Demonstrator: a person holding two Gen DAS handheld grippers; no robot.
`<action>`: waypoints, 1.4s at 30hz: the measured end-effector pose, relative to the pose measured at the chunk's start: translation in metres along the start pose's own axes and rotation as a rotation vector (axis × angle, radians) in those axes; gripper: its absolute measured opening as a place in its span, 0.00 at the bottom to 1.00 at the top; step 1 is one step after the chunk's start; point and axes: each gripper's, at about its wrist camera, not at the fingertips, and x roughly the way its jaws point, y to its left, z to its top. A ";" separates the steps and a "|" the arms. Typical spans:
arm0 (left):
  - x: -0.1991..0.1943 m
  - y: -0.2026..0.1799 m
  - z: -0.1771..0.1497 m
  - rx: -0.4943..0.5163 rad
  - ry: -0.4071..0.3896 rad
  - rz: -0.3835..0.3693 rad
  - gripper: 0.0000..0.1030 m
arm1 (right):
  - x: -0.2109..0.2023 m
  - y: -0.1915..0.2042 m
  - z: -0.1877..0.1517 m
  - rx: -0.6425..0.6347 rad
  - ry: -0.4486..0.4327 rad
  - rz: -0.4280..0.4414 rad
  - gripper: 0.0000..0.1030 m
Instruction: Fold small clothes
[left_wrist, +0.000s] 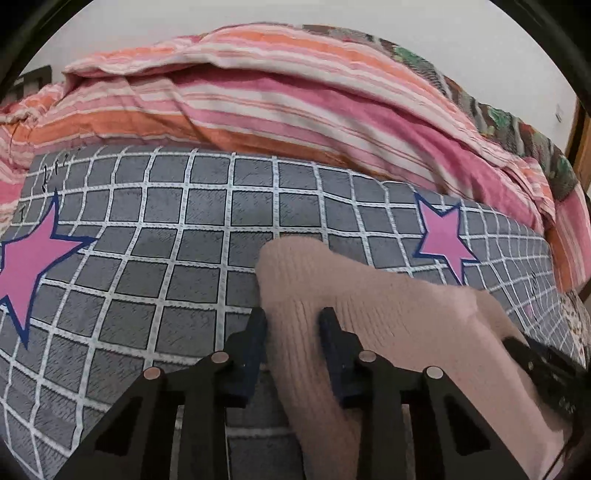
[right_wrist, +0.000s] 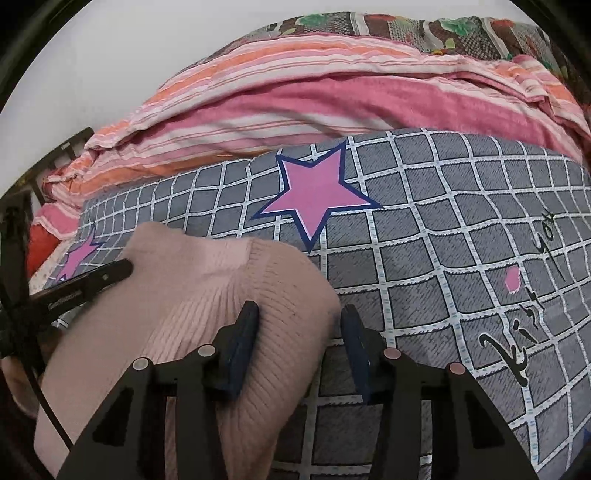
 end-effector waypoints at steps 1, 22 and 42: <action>0.003 0.000 0.001 -0.004 0.004 0.002 0.29 | 0.001 -0.002 0.000 0.008 0.004 0.009 0.43; -0.088 -0.028 -0.067 0.042 0.002 -0.126 0.56 | -0.062 0.004 -0.030 0.051 0.034 0.166 0.44; -0.103 -0.042 -0.085 0.034 -0.014 -0.056 0.58 | -0.065 0.022 -0.038 -0.027 -0.052 0.017 0.21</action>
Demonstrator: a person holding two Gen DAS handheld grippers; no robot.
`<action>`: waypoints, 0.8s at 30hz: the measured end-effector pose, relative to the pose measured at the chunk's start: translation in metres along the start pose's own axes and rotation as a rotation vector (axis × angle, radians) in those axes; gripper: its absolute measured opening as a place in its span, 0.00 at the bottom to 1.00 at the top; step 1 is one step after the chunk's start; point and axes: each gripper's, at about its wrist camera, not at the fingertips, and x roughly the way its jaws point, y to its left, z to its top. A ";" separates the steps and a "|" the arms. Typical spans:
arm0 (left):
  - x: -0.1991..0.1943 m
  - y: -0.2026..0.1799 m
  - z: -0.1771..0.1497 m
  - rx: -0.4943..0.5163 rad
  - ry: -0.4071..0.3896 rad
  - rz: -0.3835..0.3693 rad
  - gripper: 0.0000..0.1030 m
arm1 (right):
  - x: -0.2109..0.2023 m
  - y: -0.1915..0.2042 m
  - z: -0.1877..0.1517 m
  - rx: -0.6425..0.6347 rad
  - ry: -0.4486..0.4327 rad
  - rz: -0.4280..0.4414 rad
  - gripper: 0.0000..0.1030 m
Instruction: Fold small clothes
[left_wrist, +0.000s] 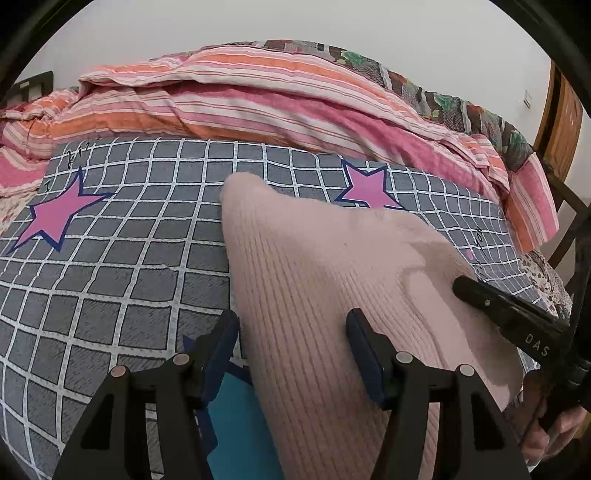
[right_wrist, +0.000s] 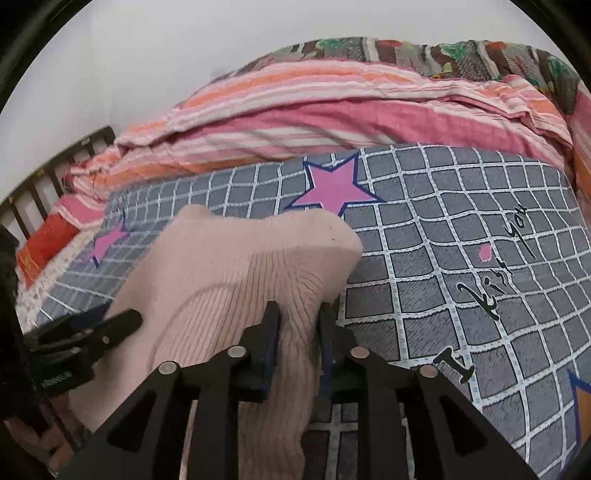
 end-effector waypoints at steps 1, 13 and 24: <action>-0.001 0.000 -0.001 -0.001 0.001 -0.003 0.58 | -0.001 -0.002 -0.002 0.013 0.000 0.005 0.21; -0.023 -0.005 -0.021 0.038 0.013 -0.022 0.58 | 0.005 -0.001 -0.007 -0.001 0.015 -0.030 0.15; -0.047 -0.012 -0.033 0.015 0.054 -0.008 0.58 | -0.041 -0.001 -0.027 0.033 0.060 -0.066 0.36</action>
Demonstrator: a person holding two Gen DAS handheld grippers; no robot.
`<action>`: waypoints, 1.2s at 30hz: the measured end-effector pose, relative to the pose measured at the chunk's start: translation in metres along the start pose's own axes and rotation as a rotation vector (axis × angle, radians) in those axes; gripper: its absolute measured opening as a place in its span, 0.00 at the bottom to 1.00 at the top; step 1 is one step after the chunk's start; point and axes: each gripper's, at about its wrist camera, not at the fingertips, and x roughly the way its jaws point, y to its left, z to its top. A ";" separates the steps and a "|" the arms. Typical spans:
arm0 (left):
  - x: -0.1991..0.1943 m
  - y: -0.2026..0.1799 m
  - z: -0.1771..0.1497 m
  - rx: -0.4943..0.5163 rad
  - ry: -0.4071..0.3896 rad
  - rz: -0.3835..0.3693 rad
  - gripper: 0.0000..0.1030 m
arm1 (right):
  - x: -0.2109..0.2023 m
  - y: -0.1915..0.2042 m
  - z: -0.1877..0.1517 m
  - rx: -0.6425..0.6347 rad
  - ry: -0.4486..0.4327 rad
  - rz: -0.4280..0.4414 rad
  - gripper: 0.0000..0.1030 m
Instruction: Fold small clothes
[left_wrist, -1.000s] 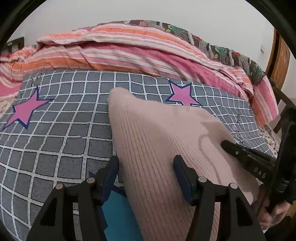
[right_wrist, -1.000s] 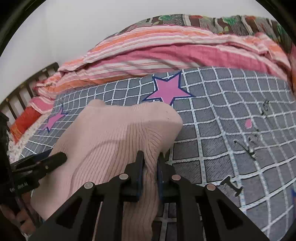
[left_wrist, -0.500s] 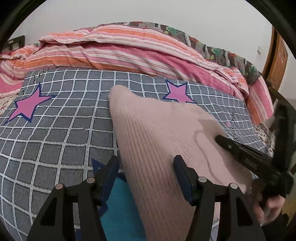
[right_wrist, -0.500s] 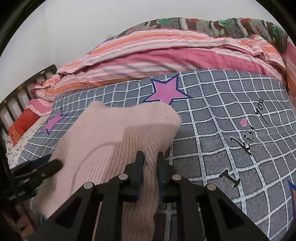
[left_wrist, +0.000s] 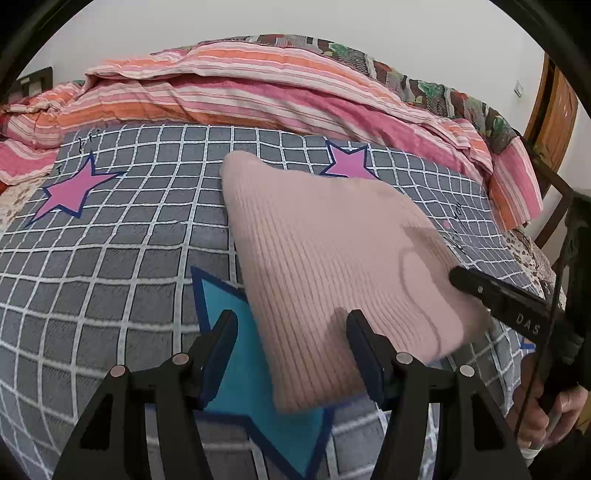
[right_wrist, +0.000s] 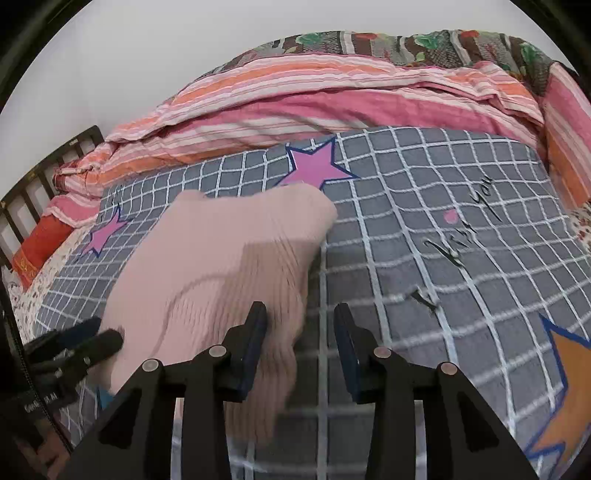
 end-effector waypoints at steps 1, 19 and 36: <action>-0.005 -0.002 -0.001 0.000 0.001 0.003 0.58 | -0.006 -0.001 -0.004 -0.001 0.010 -0.018 0.36; -0.125 -0.045 -0.005 0.034 -0.122 0.109 0.84 | -0.149 0.008 -0.014 0.009 -0.104 -0.106 0.84; -0.162 -0.053 -0.020 0.042 -0.150 0.149 0.85 | -0.185 0.021 -0.038 -0.036 -0.118 -0.156 0.98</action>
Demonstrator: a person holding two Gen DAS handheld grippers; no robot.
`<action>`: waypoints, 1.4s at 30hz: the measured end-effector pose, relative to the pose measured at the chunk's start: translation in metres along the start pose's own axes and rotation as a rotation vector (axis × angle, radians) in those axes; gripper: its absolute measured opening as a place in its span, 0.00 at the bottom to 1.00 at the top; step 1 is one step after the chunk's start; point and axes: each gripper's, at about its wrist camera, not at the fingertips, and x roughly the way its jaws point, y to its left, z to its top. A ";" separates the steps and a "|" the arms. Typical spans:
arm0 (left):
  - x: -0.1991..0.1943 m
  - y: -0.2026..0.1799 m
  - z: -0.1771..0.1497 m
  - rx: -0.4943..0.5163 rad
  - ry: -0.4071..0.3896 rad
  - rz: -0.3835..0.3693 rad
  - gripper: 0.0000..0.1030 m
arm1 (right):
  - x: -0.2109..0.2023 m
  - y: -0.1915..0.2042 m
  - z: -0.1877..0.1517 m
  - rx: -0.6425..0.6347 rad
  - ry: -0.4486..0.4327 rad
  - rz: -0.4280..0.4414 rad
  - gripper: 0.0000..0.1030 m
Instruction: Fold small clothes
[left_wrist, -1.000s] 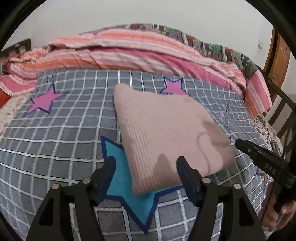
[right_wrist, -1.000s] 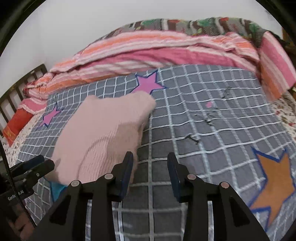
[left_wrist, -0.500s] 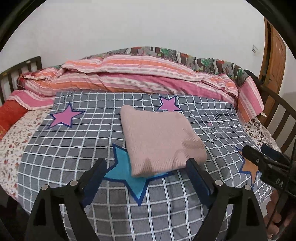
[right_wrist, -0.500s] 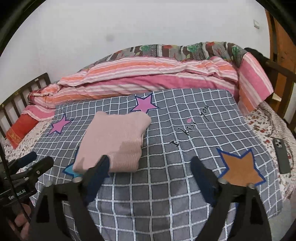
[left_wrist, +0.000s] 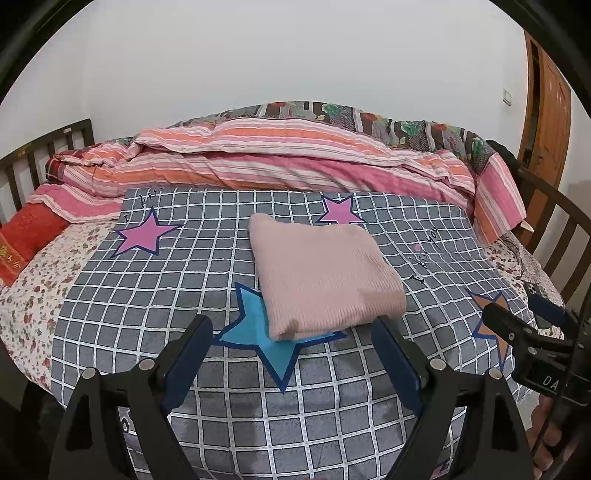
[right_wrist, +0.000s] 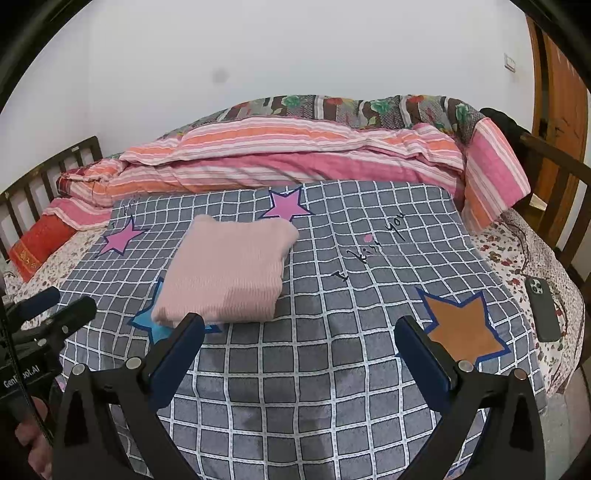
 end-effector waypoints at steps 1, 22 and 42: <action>-0.001 -0.001 0.000 0.000 -0.001 0.003 0.85 | 0.000 -0.001 0.000 -0.001 0.000 -0.001 0.98; -0.005 0.000 0.001 0.007 -0.014 0.025 0.85 | 0.000 -0.008 0.002 0.002 -0.006 -0.021 0.98; -0.012 -0.003 0.004 0.015 -0.026 0.023 0.85 | -0.009 -0.009 0.004 0.007 -0.019 -0.021 0.98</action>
